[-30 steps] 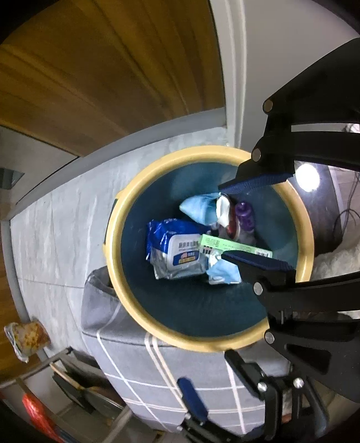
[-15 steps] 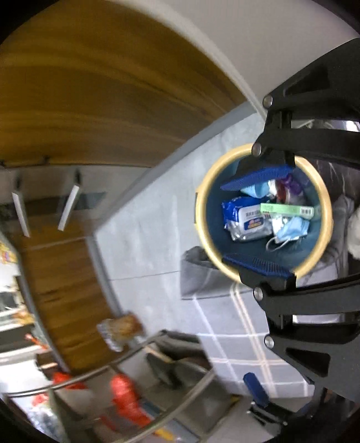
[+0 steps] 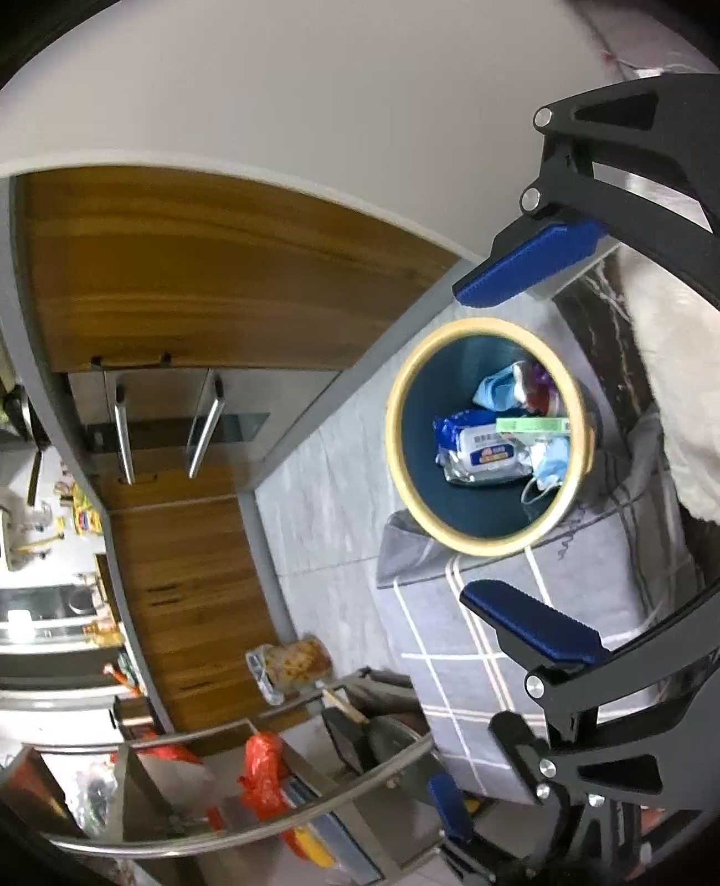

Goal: Collect trash

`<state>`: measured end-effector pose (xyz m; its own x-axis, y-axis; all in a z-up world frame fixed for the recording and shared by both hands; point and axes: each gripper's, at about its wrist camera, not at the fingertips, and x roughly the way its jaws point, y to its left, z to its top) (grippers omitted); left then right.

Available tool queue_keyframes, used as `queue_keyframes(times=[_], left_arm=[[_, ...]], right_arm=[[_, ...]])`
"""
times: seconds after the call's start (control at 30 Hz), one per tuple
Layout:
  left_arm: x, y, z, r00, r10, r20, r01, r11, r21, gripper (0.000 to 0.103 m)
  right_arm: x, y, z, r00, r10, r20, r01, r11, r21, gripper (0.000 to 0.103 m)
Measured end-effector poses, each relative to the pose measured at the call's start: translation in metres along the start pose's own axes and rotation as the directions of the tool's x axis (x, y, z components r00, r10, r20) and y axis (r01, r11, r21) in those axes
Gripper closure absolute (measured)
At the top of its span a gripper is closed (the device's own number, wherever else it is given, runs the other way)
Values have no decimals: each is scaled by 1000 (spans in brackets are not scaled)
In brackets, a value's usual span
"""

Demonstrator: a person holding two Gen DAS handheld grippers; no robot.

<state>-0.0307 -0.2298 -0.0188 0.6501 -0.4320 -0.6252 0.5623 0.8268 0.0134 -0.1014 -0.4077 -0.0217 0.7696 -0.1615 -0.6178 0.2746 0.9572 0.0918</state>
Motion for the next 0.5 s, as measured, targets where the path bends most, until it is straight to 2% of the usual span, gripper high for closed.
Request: queue_keyframes(times=[0.17,0.33,0.5], left_arm=[[-15,4,0,997,43,62,-40,998,-44,6],[-25,13,3,984,138,109,-125,985,-119,6],[-27,12,4,985,131,116,-115,983,-140,6]], right_arm=[[-7,18,-7,997,-29,76,33,998,-50,5],[-14,21,-10,992,-14,127,20,999,-50,5],[-14,12,-10,991,-21,130,23,1000,-12,5]])
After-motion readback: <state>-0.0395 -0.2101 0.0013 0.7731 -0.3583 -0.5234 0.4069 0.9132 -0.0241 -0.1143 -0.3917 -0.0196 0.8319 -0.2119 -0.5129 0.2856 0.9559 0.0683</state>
